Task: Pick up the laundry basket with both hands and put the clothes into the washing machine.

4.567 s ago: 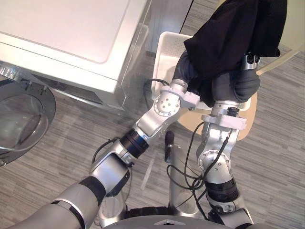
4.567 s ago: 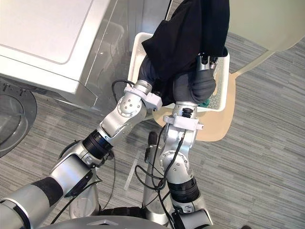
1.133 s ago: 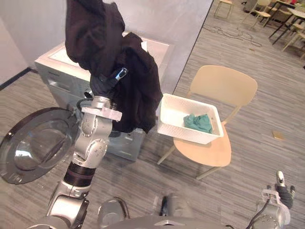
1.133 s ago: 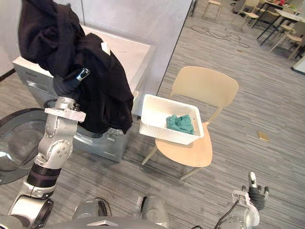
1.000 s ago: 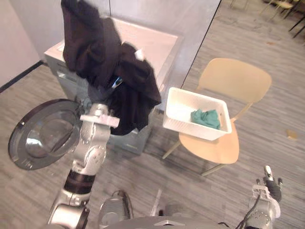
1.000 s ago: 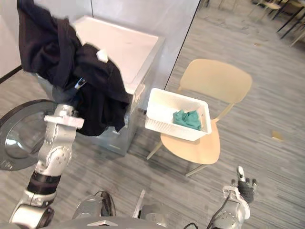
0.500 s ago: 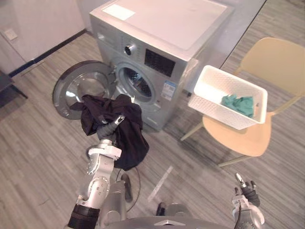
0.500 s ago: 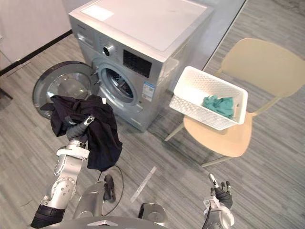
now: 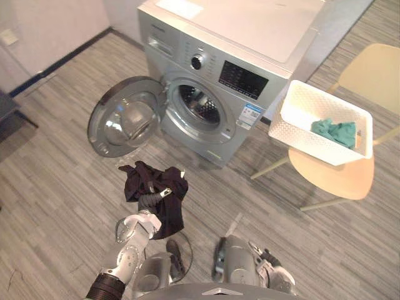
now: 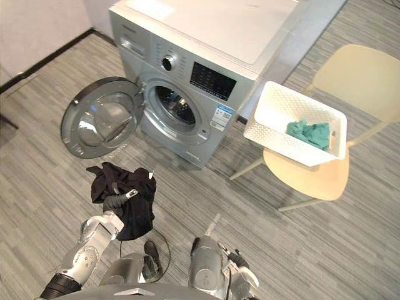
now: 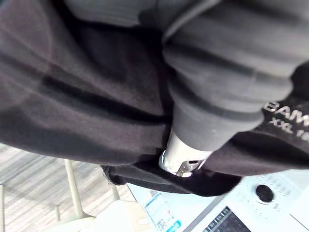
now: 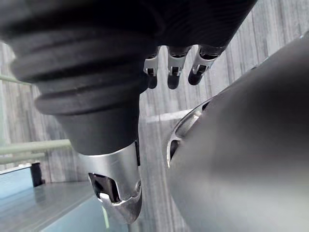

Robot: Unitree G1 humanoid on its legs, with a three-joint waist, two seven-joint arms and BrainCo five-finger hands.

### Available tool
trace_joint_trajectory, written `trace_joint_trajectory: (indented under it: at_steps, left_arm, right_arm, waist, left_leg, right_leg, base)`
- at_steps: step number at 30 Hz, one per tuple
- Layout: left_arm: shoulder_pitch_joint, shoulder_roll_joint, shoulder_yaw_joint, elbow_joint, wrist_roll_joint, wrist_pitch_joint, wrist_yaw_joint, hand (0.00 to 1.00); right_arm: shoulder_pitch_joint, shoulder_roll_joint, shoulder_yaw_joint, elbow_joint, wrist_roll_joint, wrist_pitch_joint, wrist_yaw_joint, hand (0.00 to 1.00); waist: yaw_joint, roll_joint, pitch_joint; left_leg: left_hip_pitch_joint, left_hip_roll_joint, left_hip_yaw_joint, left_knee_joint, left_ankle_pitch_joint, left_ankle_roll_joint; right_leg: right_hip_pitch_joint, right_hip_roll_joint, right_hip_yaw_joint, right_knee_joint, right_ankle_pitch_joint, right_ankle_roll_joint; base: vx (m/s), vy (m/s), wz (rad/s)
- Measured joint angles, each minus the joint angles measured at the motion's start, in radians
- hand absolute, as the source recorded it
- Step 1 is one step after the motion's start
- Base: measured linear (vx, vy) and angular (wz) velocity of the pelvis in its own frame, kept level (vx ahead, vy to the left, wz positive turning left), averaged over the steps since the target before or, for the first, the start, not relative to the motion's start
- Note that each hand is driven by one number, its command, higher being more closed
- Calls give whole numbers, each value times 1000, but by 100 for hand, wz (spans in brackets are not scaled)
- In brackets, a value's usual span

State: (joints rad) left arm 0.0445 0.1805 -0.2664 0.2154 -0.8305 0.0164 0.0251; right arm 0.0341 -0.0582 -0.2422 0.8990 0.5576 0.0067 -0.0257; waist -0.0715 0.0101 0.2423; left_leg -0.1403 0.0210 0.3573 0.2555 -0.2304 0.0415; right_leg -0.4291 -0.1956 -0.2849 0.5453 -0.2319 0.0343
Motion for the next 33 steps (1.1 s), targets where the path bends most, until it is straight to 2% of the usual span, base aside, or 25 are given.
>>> trace_joint_trajectory:
  at_steps: [2,3,5,6,7,8,9,10,11,12,14,16,17,18,20,21,22,24,25,27,29,30,32,33]
  left_arm:
    - [-36,-16,7,50,-1,0,13,100]
    - [-53,-35,36,87,-2,-1,20,100]
    - [-70,-55,81,150,-12,-7,41,100]
    - [-62,-61,110,178,-13,-21,57,100]
    - [-63,-74,125,194,-17,-30,65,100]
    - [-47,-101,172,192,-30,-39,82,100]
    - [-15,-112,208,192,-38,-42,93,100]
    - [-2,-117,215,194,-41,-42,101,100]
    - [10,-131,219,199,-42,-43,107,100]
    - [9,-151,218,202,-43,-43,114,100]
    - [-1,-176,213,221,-51,-43,120,100]
    - [-16,-189,206,231,-51,-44,121,100]
    - [-28,-190,193,240,-50,-48,121,100]
    - [-57,-196,162,280,-48,-50,118,100]
    - [-81,-208,145,312,-37,-58,107,100]
    - [-102,-223,147,317,-31,-58,105,100]
    - [-157,-228,149,335,-31,-59,106,100]
    - [-276,-237,157,397,-32,-64,121,100]
    - [-335,-245,176,416,-32,-72,129,100]
    - [-376,-266,227,426,-32,-85,147,100]
    - [-401,-276,269,426,-32,-102,159,100]
    - [-432,-282,330,426,-32,-117,178,100]
    - [-494,-285,398,426,-43,-127,212,100]
    - [-554,-285,430,426,-57,-147,233,100]
  right_arm:
    - [3,2,18,-29,57,-12,-5,0]
    - [10,-4,45,-42,113,-23,-7,0]
    - [46,-9,96,-83,218,-53,-7,0]
    - [71,-9,128,-110,259,-67,-5,0]
    - [73,-17,135,-120,275,-71,-4,0]
    - [81,-36,160,-144,282,-74,-4,0]
    - [87,-41,169,-160,282,-78,-6,0]
    - [93,-43,182,-171,282,-80,-6,0]
    - [105,-57,223,-197,281,-84,-6,0]
    - [105,-64,252,-217,281,-85,-6,0]
    - [99,-67,281,-227,281,-85,-6,0]
    - [93,-68,300,-235,278,-86,-7,0]
    - [84,-68,311,-229,274,-87,-8,0]
    - [70,-72,319,-210,258,-88,-9,0]
    - [36,-82,321,-206,258,-89,-7,0]
    - [-8,-85,321,-216,234,-92,-18,0]
    - [-62,-82,333,-208,213,-100,-29,0]
    - [-160,-83,378,-175,178,-104,-52,0]
    - [-201,-82,404,-173,152,-117,-75,0]
    - [-239,-80,450,-182,144,-135,-86,0]
    - [-265,-74,499,-185,147,-139,-86,0]
    - [-303,-48,555,-184,159,-140,-86,0]
    - [-326,-9,594,-198,196,-140,-87,0]
    - [-337,13,603,-212,221,-142,-84,0]
  waist:
    - [-7,0,13]
    - [-12,4,20]
    - [-19,1,19]
    - [-30,-6,18]
    - [-37,5,28]
    - [-34,29,38]
    - [-22,40,46]
    - [-10,38,47]
    - [9,32,50]
    - [18,21,57]
    - [25,9,64]
    - [28,0,69]
    - [28,-7,75]
    - [26,-6,78]
    - [21,15,98]
    - [12,39,124]
    - [3,38,151]
    - [-1,20,174]
    - [10,16,207]
    - [15,10,230]
    - [16,9,235]
    - [17,9,240]
    - [14,6,245]
    - [14,6,251]
  left_leg:
    - [33,0,20,0,-4,-1]
    - [64,0,35,0,-11,-14]
    - [111,4,44,28,-39,-62]
    - [107,30,51,123,-63,-99]
    - [90,67,52,207,-73,-111]
    - [35,165,57,428,-64,-82]
    - [-17,261,51,642,16,24]
    - [-40,292,37,725,77,41]
    - [-96,316,-27,845,66,20]
    - [-149,315,-78,895,46,-14]
    - [-210,311,-121,863,25,-52]
    - [-247,310,-131,742,19,-64]
    - [-249,303,-126,626,20,-75]
    - [-216,282,-96,400,43,-111]
    - [-185,275,-70,273,80,-132]
    - [-192,270,-45,241,139,-131]
    - [-221,257,-20,253,118,-151]
    - [-320,226,3,275,106,-124]
    - [-353,223,9,291,103,-112]
    - [-393,219,14,314,95,-97]
    - [-426,216,14,331,88,-89]
    - [-473,216,15,351,86,-85]
    - [-530,221,14,373,85,-82]
    - [-581,228,6,404,83,-78]
  right_leg:
    - [-16,20,2,-137,68,5]
    - [-11,27,-1,-201,124,0]
    - [-15,27,1,-161,157,-26]
    - [8,31,-5,-138,176,-47]
    - [23,45,-6,-113,165,-63]
    - [63,89,-26,-98,123,-85]
    - [106,137,-20,-77,79,-118]
    - [124,154,-6,-66,60,-132]
    - [153,174,13,-50,36,-150]
    - [167,177,30,-42,31,-158]
    - [190,177,56,-56,29,-159]
    - [213,174,76,-83,19,-143]
    - [217,163,76,-83,12,-131]
    - [201,146,80,-59,-10,-101]
    - [169,142,102,13,-59,-80]
    - [93,141,138,117,-87,-63]
    - [4,124,170,207,-108,-40]
    - [-105,92,201,234,-112,-31]
    - [-134,91,219,231,-109,-25]
    - [-173,76,223,242,-109,-20]
    - [-206,69,225,257,-112,-16]
    - [-259,64,228,280,-113,-15]
    - [-318,64,231,303,-113,-15]
    - [-363,66,228,328,-115,-15]
  base:
    - [309,-32,-17]
    - [359,-86,-11]
    - [436,-192,6]
    - [441,-279,26]
    - [444,-301,7]
    - [469,-293,-40]
    - [378,-229,-65]
    - [575,-295,-82]
    - [431,-205,-77]
    - [498,-235,-67]
    - [309,-120,-46]
    - [249,-41,-36]
    - [193,52,-31]
    - [158,89,-33]
    - [83,153,-63]
    - [46,276,-91]
    - [22,275,-63]
    - [-59,227,-11]
    - [-92,191,-3]
    - [-62,100,0]
    - [-50,65,4]
    - [-41,34,2]
    - [-34,-5,2]
    - [-29,-17,5]
